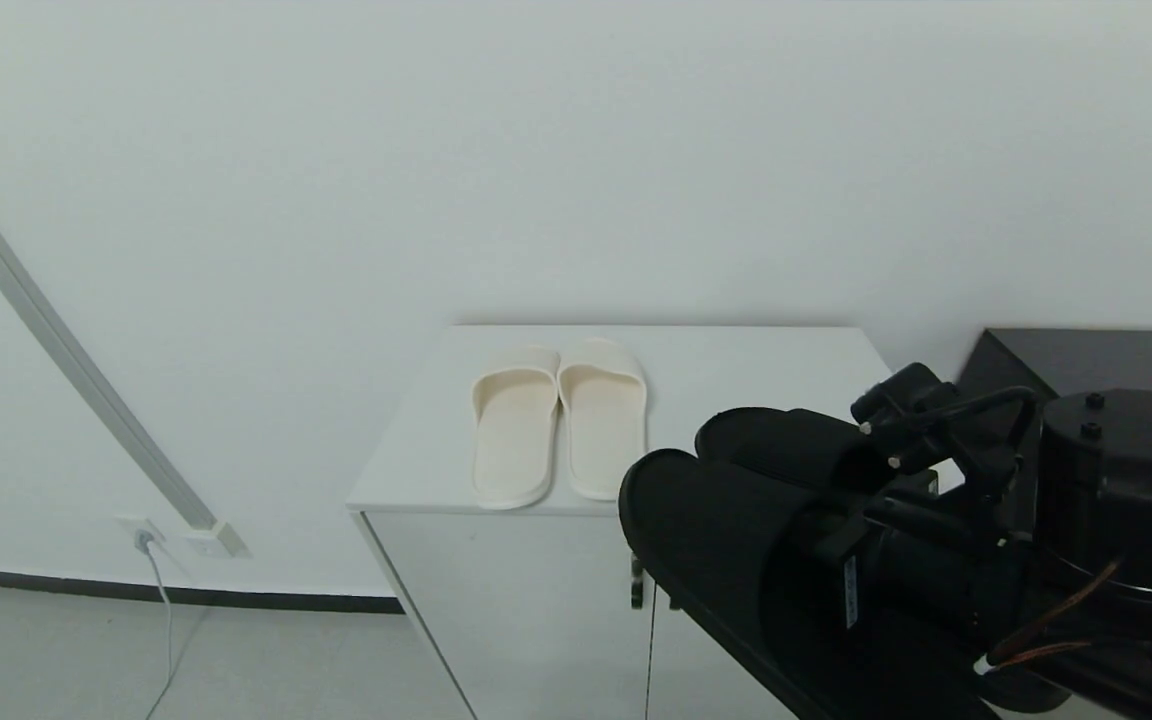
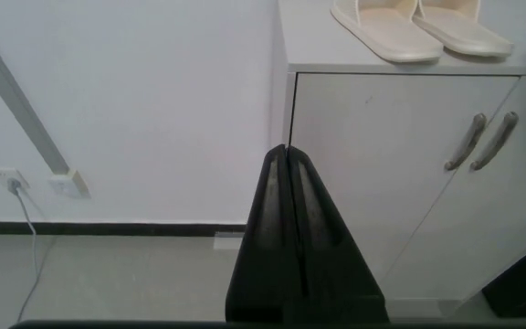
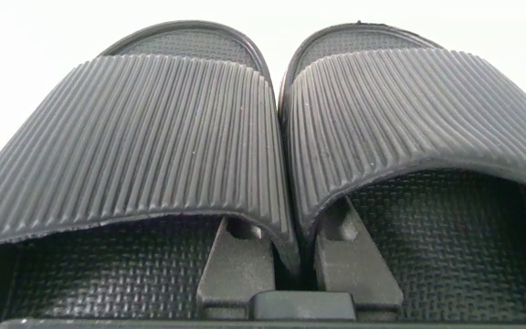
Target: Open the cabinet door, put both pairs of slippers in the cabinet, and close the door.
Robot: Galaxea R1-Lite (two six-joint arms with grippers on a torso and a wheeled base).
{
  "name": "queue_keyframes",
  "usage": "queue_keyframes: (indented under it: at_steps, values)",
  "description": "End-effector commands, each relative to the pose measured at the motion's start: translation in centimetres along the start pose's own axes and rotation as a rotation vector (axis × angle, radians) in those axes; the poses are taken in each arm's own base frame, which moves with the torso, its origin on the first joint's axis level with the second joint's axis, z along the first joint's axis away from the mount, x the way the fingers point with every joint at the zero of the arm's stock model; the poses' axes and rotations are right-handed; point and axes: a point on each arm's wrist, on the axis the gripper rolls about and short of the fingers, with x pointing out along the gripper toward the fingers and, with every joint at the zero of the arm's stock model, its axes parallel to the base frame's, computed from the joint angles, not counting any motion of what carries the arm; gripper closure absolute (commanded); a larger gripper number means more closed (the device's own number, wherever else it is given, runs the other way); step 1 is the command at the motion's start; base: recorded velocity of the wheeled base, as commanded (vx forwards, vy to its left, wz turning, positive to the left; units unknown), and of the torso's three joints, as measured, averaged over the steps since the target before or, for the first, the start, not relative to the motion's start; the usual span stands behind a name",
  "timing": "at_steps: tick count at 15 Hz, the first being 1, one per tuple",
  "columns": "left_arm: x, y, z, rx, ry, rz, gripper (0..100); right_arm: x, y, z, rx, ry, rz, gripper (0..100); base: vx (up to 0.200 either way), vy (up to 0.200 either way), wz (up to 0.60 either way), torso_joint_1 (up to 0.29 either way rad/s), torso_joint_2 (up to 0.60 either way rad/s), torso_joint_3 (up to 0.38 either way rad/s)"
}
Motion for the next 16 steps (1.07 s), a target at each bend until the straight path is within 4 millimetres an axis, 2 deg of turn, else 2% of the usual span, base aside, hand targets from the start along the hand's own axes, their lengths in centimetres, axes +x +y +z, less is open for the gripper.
queue_keyframes:
  at_steps: [1,6,16]
  values:
    - [0.01,0.00,0.00,0.000,0.001,0.001,100,-0.08,-0.03,-0.08,0.000,0.002,0.000,100,-0.200,0.000,0.00,-0.007,-0.01,0.007]
    - [0.01,0.00,0.00,0.000,0.001,0.001,100,-0.11,-0.20,-0.36,-0.019,0.011,-0.008,100,-0.200,0.000,0.00,0.002,0.00,0.004]
    - [0.01,0.00,0.00,0.000,0.001,0.001,100,-0.18,-0.25,-0.55,-0.021,0.017,-0.005,100,0.000,0.000,0.00,0.000,0.00,0.000]
